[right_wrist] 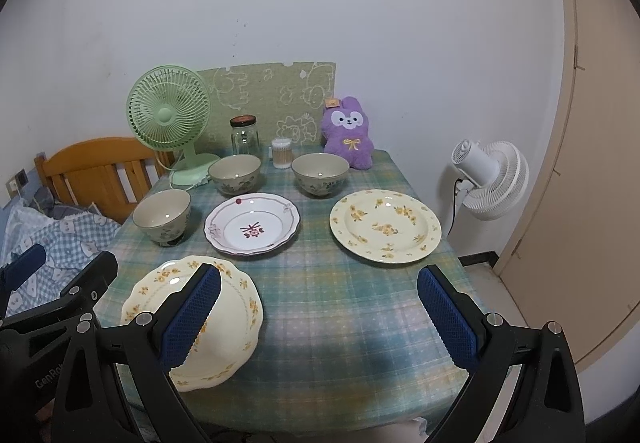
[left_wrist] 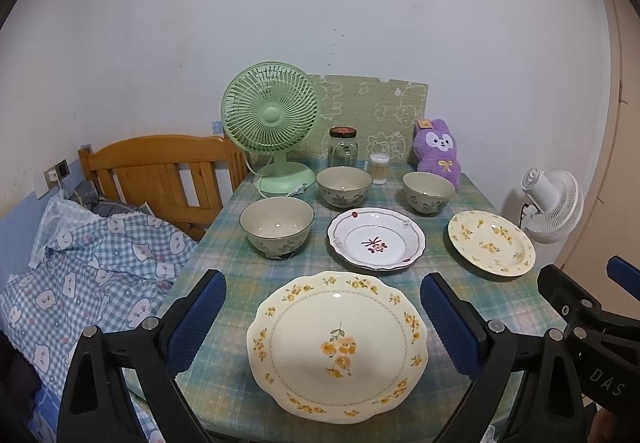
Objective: Organize plates and bowls
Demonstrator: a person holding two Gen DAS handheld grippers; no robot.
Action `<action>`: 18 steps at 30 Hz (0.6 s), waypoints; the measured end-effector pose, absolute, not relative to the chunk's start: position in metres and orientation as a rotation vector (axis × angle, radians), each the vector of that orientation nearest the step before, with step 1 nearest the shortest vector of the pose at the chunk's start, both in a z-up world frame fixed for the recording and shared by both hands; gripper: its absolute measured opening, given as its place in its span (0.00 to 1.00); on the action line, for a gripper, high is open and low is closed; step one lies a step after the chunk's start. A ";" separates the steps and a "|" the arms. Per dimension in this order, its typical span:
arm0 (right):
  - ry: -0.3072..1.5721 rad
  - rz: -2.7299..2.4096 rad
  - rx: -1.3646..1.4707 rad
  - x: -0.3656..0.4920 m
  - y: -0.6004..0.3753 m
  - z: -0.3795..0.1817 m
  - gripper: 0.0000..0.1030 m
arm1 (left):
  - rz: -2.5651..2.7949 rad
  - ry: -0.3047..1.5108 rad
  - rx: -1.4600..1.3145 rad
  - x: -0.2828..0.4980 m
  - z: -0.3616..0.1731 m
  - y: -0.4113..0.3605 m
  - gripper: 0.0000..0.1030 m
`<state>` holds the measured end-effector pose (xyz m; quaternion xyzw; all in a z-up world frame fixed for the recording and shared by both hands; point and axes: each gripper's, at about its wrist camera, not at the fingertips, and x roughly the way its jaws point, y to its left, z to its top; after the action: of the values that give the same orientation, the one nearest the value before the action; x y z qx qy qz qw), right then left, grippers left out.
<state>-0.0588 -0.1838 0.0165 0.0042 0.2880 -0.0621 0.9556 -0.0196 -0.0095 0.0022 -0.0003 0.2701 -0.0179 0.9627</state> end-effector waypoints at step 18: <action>0.592 -0.141 0.010 -0.060 -0.186 0.013 0.97 | -0.041 0.547 0.007 -0.020 0.003 -0.011 0.95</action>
<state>-0.0597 -0.1862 0.0134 0.0051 0.2915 -0.0695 0.9540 -0.0196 -0.0113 0.0029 0.0033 0.2699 -0.0200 0.9627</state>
